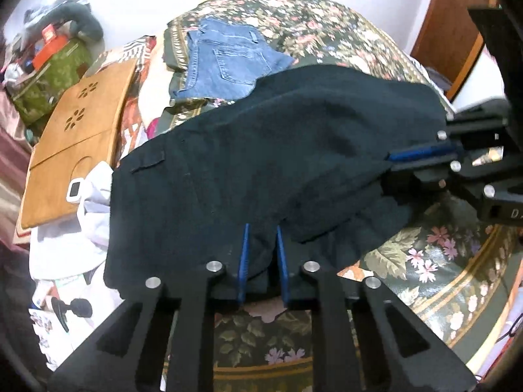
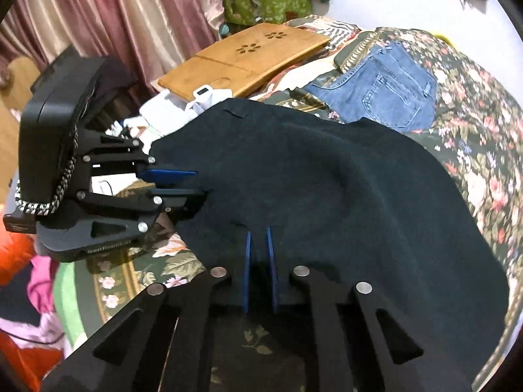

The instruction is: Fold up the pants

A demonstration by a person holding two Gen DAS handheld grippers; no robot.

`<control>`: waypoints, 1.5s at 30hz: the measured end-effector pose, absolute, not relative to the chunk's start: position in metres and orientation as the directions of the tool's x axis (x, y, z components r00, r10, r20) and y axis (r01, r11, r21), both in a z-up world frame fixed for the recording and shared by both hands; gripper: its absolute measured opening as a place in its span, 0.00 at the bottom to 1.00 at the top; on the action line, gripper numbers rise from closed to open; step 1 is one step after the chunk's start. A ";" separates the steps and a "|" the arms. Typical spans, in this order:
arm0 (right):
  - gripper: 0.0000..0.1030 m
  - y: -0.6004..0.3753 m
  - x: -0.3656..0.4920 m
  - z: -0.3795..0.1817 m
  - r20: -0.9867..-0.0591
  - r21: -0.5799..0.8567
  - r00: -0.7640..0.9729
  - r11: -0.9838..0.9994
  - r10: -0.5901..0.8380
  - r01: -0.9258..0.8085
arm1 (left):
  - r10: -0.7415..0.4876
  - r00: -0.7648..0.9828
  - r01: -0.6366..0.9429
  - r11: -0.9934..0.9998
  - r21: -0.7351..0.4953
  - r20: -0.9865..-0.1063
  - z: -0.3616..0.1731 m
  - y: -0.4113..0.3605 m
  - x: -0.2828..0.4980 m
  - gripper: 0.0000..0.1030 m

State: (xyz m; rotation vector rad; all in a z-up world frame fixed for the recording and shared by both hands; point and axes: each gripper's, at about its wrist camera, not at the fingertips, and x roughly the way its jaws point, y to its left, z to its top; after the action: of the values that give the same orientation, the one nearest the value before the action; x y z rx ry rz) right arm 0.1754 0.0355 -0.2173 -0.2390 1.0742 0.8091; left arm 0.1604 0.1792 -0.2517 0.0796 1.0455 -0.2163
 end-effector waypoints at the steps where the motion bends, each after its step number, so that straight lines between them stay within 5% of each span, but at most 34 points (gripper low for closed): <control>1: 0.07 0.036 0.174 -0.217 -0.853 0.211 0.218 0.694 0.475 -0.689 | -0.139 0.486 0.213 0.976 -0.037 -0.863 -0.250 0.180 0.159 0.13; 8: 0.12 0.039 0.164 -0.200 -0.851 0.206 0.203 0.664 0.485 -0.719 | -0.171 0.435 0.230 0.970 -0.075 -0.884 -0.261 0.185 0.142 0.12; 13: 0.40 0.009 0.184 -0.189 -0.807 0.186 0.357 0.776 0.470 -0.603 | -0.165 0.447 0.230 0.971 -0.065 -0.879 -0.257 0.183 0.132 0.13; 18: 0.41 -0.043 0.206 -0.216 -0.857 0.109 0.417 0.897 0.304 -0.429 | -0.158 0.472 0.172 0.981 -0.085 -0.867 -0.235 0.199 0.134 0.20; 20: 0.51 -0.067 0.205 -0.223 -0.860 0.166 0.398 0.912 0.320 -0.375 | -0.127 0.499 0.137 0.988 -0.067 -0.857 -0.225 0.206 0.139 0.35; 22: 0.53 -0.094 0.200 -0.223 -0.858 0.200 0.402 0.928 0.321 -0.314 | -0.083 0.539 0.083 0.996 -0.045 -0.839 -0.216 0.214 0.146 0.69; 23: 0.53 -0.107 0.196 -0.223 -0.858 0.215 0.400 0.933 0.322 -0.290 | -0.070 0.561 0.064 0.997 -0.041 -0.825 -0.212 0.216 0.151 0.71; 34: 0.54 -0.219 0.132 -0.206 -0.860 0.244 0.453 0.969 0.237 -0.044 | -0.061 0.563 0.114 0.994 0.004 -0.824 -0.203 0.158 0.222 0.80; 36: 0.58 -0.241 0.120 -0.204 -0.850 0.259 0.482 0.965 0.213 0.031 | -0.064 0.560 0.151 0.988 0.026 -0.826 -0.205 0.136 0.232 0.81; 38: 0.73 -0.266 0.102 -0.203 -0.833 0.273 0.530 0.951 0.159 0.144 | -0.066 0.549 0.184 0.982 0.044 -0.833 -0.207 0.116 0.240 0.82; 45: 0.74 -0.316 0.075 -0.226 -0.780 0.487 0.572 0.819 0.253 0.303 | -0.057 0.501 0.279 0.955 0.099 -0.864 -0.231 0.043 0.265 0.82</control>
State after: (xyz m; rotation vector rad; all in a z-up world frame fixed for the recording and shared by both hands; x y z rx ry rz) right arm 0.0745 -0.3165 -0.2256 0.6369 0.9795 -0.0322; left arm 0.2646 0.0433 -0.2309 0.2377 1.0286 -0.2050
